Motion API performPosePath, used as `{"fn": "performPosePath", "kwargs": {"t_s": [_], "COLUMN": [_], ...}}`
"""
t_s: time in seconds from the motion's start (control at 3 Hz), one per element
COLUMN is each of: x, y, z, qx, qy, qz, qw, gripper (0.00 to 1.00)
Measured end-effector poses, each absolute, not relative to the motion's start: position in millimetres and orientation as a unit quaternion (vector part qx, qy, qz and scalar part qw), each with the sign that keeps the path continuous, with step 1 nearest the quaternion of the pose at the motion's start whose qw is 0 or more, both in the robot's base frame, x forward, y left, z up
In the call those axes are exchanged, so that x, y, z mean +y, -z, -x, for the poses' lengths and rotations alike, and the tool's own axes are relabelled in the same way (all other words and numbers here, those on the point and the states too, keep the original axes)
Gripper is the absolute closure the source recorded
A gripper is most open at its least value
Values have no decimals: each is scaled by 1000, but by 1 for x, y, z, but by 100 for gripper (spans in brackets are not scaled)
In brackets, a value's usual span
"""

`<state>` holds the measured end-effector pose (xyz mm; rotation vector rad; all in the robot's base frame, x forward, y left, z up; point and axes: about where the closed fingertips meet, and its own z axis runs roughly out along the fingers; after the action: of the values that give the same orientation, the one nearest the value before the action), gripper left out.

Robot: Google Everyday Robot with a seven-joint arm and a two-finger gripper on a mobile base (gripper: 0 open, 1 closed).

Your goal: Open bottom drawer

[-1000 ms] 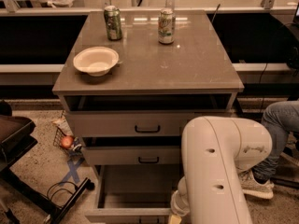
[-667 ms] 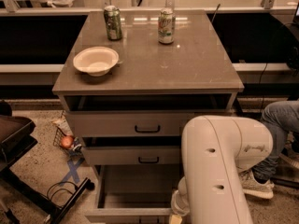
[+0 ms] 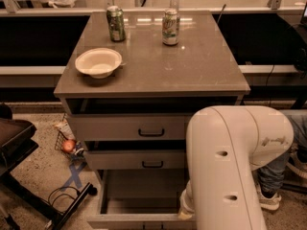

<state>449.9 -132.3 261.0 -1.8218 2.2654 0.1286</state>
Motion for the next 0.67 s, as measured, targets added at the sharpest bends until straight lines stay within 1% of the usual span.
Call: {"fn": "performPosePath", "kwargs": {"t_s": [0.33, 0.67], "x": [-145, -168], "y": [-269, -257], "z": [-460, -467], "qx": [774, 779], "qy": [-27, -31], "qz": [618, 602], "qw": [139, 172], "gripper": [72, 95]}}
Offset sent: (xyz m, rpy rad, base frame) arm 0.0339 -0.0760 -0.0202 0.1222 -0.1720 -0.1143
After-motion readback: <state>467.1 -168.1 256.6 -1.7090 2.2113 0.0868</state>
